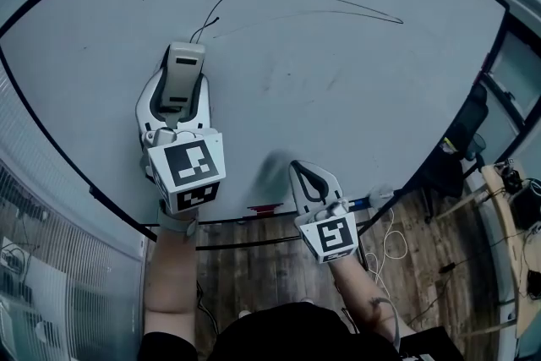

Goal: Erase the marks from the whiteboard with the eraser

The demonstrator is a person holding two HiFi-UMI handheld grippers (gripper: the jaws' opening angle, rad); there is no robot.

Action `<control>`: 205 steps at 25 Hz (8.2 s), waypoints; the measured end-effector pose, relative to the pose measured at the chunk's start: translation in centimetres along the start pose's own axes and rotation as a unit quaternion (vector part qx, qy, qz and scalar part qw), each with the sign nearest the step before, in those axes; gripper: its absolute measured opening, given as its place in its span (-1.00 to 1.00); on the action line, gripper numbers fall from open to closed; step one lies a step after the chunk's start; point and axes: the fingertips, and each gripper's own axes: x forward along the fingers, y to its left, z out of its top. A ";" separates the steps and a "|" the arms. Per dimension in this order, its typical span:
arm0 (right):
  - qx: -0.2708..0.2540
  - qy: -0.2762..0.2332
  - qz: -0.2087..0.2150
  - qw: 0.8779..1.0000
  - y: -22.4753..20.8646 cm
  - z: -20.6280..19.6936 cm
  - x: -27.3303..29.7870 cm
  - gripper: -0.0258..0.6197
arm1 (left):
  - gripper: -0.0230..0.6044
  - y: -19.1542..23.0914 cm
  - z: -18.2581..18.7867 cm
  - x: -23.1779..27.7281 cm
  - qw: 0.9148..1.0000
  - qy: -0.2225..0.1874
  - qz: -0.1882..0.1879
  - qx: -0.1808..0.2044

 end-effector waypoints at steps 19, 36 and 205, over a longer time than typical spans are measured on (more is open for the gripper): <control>-0.021 -0.008 -0.056 0.998 -5.3 1.2 -2.5 -0.84 | -0.16 -1.2 9.8 2.9 0.994 -0.099 0.006 0.035; -0.023 0.007 -0.075 0.997 -6.0 0.8 -4.1 -0.84 | -0.16 -4.0 13.2 3.7 0.988 -0.155 -0.024 -0.003; 0.105 0.165 -0.100 0.976 -6.1 -15.1 -15.2 -0.84 | -0.14 -34.7 -21.2 -15.7 0.942 0.157 -0.280 -0.094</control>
